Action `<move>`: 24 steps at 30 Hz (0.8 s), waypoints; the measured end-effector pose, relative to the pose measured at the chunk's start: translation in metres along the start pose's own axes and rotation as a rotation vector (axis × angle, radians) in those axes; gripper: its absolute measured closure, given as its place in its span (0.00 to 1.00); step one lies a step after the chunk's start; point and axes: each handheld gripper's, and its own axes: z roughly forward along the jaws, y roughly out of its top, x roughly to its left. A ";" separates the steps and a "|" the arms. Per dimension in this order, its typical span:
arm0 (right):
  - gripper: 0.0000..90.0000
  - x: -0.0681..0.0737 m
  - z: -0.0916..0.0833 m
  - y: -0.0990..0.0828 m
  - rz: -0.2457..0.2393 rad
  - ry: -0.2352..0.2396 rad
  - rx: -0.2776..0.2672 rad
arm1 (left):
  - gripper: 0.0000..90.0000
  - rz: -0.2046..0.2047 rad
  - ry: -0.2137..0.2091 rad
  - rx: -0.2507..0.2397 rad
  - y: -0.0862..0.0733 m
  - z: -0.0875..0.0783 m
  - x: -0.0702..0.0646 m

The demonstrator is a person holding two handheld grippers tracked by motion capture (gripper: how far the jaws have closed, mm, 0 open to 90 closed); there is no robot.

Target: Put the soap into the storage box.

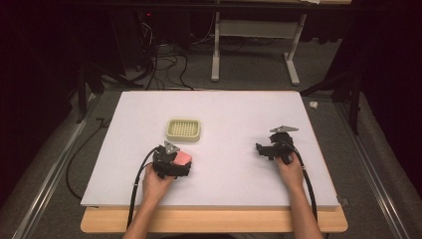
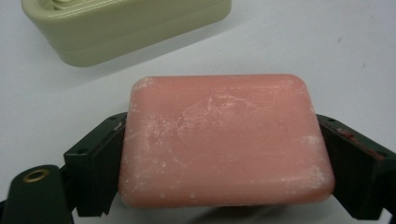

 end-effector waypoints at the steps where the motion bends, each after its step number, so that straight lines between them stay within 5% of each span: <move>1: 0.17 0.000 0.000 0.000 0.000 0.000 0.000 | 0.14 0.003 0.000 -0.004 -0.001 0.000 0.000; 24: 0.17 0.000 0.000 0.000 0.000 0.000 0.000 | 0.15 -0.006 -0.006 -0.019 -0.003 -0.002 0.001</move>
